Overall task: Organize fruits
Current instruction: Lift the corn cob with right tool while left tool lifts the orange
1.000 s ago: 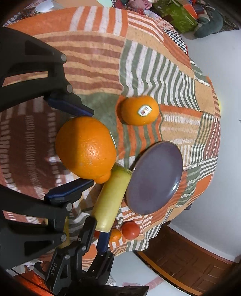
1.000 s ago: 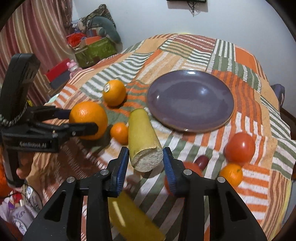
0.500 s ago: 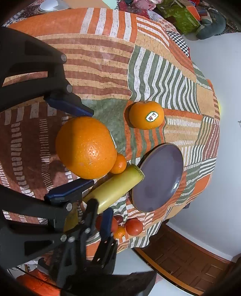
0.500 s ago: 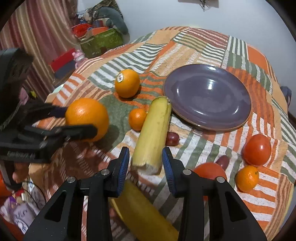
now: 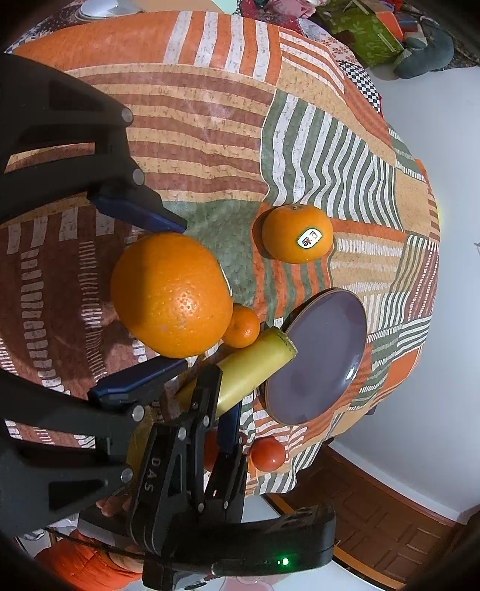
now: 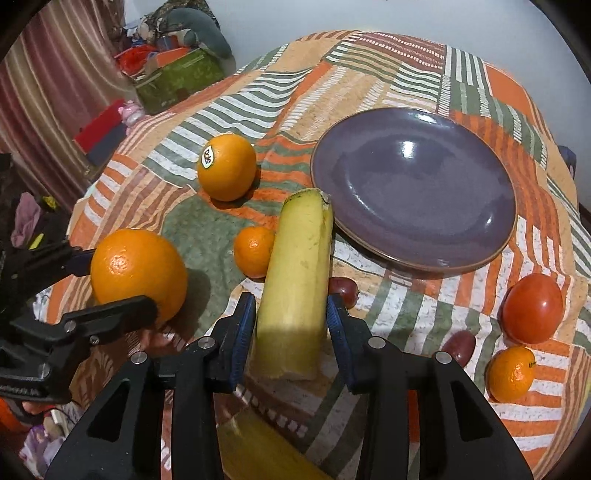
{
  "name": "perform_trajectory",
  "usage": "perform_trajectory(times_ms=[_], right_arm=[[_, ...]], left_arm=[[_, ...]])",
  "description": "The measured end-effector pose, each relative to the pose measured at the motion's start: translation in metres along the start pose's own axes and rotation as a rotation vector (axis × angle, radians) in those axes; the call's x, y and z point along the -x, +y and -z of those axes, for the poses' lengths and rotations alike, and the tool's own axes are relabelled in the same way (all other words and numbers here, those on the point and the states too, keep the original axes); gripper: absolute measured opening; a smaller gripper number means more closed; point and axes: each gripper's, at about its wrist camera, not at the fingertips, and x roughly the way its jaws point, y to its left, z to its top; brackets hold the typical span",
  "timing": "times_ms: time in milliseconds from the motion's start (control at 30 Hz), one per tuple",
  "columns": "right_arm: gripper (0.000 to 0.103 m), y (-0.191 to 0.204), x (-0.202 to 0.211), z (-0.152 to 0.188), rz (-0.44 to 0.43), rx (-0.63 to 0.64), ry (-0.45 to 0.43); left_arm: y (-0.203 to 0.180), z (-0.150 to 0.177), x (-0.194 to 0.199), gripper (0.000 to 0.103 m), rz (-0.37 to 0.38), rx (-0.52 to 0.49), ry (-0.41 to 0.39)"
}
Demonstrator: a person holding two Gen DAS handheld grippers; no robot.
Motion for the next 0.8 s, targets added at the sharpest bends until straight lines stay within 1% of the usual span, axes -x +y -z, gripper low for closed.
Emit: perform_trajectory(times_ms=[100,133,300,567,800], right_arm=[[0.037,0.0,-0.001,0.0,0.013,-0.008,-0.008],[0.035,0.0,-0.001,-0.001,0.021,-0.006,-0.009],[0.034,-0.001,0.003,0.001,0.022,0.009,-0.029],[0.033,-0.011,0.027,0.003,0.013,0.0,-0.091],[0.033,-0.008,0.042,0.012,0.008,0.067,-0.07]], left_arm=[[0.001,0.0,0.0,0.067,0.002,0.004,0.0],[0.001,0.0,0.0,0.067,0.001,0.006,-0.001],[0.0,-0.001,0.0,0.067,-0.003,0.007,-0.002],[-0.006,-0.01,0.001,0.067,-0.021,-0.003,-0.014],[-0.013,-0.014,0.004,0.067,-0.023,-0.018,-0.024]])
